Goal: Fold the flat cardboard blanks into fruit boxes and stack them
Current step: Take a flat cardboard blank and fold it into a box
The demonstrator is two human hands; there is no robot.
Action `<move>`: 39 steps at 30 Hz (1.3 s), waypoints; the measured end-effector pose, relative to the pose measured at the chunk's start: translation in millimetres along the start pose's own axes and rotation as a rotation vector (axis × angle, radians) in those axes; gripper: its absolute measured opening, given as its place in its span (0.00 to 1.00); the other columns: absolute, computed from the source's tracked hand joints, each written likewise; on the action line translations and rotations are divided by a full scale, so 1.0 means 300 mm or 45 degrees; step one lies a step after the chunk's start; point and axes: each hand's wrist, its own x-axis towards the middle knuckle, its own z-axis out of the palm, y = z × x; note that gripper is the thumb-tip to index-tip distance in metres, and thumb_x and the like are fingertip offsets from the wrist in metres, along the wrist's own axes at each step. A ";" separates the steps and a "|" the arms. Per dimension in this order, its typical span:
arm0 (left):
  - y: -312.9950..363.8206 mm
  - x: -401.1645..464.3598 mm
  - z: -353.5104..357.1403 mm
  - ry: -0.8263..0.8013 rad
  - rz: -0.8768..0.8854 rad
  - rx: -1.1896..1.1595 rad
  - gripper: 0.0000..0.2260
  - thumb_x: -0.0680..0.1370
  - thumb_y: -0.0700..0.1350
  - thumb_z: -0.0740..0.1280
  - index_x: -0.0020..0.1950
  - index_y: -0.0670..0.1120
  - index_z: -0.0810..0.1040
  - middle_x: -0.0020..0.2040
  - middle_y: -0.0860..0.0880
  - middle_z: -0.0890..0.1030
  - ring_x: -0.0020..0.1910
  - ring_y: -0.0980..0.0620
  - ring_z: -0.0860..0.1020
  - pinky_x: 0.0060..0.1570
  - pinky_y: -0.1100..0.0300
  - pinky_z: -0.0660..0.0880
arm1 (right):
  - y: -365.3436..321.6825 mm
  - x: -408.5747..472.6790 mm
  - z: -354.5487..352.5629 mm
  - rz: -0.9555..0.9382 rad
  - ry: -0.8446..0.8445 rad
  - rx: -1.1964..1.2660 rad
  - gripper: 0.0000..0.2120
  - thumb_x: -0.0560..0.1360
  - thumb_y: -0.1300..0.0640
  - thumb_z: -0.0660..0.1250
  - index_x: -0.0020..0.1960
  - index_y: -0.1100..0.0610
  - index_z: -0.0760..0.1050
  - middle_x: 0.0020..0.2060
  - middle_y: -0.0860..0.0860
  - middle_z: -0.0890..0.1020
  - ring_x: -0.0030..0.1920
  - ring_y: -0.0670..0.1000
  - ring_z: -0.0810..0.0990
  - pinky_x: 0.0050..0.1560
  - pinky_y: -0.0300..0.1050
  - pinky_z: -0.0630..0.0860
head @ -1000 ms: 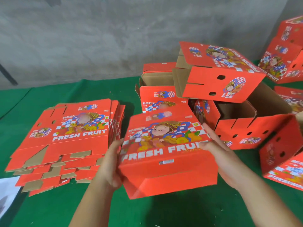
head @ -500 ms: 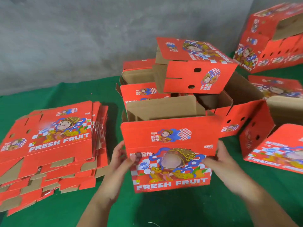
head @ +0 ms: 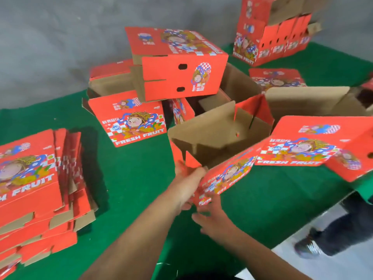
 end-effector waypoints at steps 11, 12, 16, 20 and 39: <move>0.014 0.068 -0.017 0.463 0.371 0.373 0.14 0.81 0.44 0.60 0.36 0.43 0.71 0.37 0.42 0.78 0.45 0.34 0.82 0.41 0.52 0.74 | -0.085 0.137 0.042 -0.323 -0.139 -0.504 0.34 0.79 0.51 0.65 0.81 0.45 0.55 0.70 0.47 0.72 0.67 0.43 0.74 0.69 0.48 0.71; 0.012 0.059 -0.013 0.456 0.404 0.363 0.15 0.82 0.44 0.60 0.34 0.44 0.69 0.36 0.42 0.77 0.44 0.34 0.81 0.40 0.52 0.73 | -0.073 0.140 0.037 -0.361 -0.081 -0.548 0.33 0.79 0.50 0.65 0.80 0.45 0.54 0.73 0.46 0.66 0.72 0.42 0.67 0.75 0.47 0.65; 0.025 0.056 0.030 0.392 0.455 0.326 0.18 0.82 0.44 0.60 0.32 0.43 0.68 0.35 0.43 0.76 0.43 0.34 0.81 0.39 0.52 0.73 | -0.060 0.122 0.017 -0.344 0.061 -0.566 0.31 0.75 0.38 0.57 0.76 0.43 0.59 0.70 0.47 0.68 0.71 0.47 0.71 0.70 0.53 0.71; 0.050 0.088 0.086 0.272 0.422 0.186 0.17 0.83 0.47 0.59 0.40 0.39 0.78 0.43 0.36 0.83 0.45 0.35 0.83 0.47 0.45 0.81 | -0.069 0.130 -0.100 -0.341 0.304 -0.900 0.26 0.77 0.37 0.56 0.73 0.31 0.54 0.66 0.48 0.72 0.61 0.56 0.80 0.51 0.56 0.76; -0.101 0.149 -0.018 0.078 0.142 -0.093 0.19 0.83 0.46 0.62 0.74 0.49 0.72 0.46 0.56 0.78 0.46 0.49 0.79 0.39 0.65 0.72 | -0.116 0.286 -0.696 0.225 0.721 -1.110 0.30 0.81 0.50 0.60 0.80 0.45 0.53 0.57 0.64 0.81 0.51 0.65 0.82 0.49 0.54 0.77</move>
